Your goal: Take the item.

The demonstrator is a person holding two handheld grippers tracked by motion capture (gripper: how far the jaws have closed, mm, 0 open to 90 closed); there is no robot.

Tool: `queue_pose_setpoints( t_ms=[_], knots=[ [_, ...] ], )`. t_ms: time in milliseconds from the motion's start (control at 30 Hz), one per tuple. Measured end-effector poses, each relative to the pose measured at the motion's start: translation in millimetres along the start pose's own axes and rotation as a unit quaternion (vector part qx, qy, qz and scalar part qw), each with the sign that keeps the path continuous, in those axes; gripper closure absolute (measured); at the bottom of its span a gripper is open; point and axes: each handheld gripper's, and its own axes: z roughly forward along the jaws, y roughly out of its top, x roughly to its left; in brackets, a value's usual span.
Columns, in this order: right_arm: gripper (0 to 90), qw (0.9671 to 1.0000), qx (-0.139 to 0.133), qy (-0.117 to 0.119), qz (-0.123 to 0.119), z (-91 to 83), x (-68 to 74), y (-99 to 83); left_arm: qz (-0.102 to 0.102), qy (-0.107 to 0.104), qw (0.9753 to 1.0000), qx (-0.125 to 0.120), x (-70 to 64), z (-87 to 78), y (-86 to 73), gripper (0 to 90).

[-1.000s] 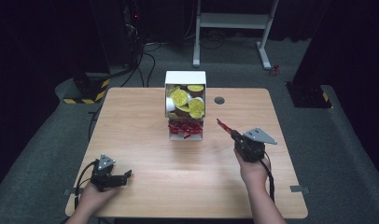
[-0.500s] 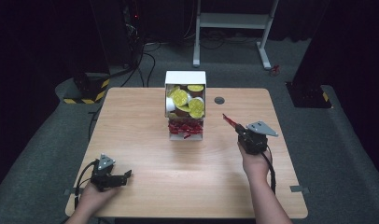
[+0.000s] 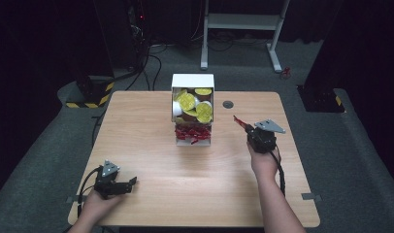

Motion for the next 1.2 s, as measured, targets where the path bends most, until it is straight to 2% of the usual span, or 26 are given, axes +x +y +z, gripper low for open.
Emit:
queue_pose_setpoints(
  t_ms=[300, 400, 433, 633, 1133, 1200],
  knots=[
    [87.4, 0.9997, 0.013, -0.021, 0.003, 20.6, -6.2, 3.9, 0.000, 0.000, 1.0000, -0.001, 0.1, 0.1, 0.0, 10.9],
    [87.4, 0.9997, 0.009, -0.022, 0.005, 23.9, -7.9, 4.2, 0.000, 0.000, 1.0000, 0.000, 0.0, 0.0, 0.0, 10.9],
    [87.4, 0.9995, 0.016, -0.026, 0.008, 27.9, -9.8, 3.5, 0.000, 0.000, 1.0000, -0.001, 0.1, 0.1, 0.0, 10.9],
    [87.4, 0.9990, 0.022, -0.037, 0.013, 36.3, -13.1, 0.7, 0.000, 0.000, 1.0000, 0.000, 0.0, 0.0, 0.0, 10.9],
    [87.1, 0.9979, 0.037, -0.050, 0.017, 54.3, -16.6, -5.8, 0.000, 0.000, 1.0000, 0.000, 0.0, 0.0, 0.0, 10.9],
    [86.9, 0.9978, 0.037, -0.049, 0.024, 54.9, -17.0, -6.4, 0.000, 0.000, 1.0000, 0.000, 0.0, 0.0, 0.0, 10.9]
  ],
)
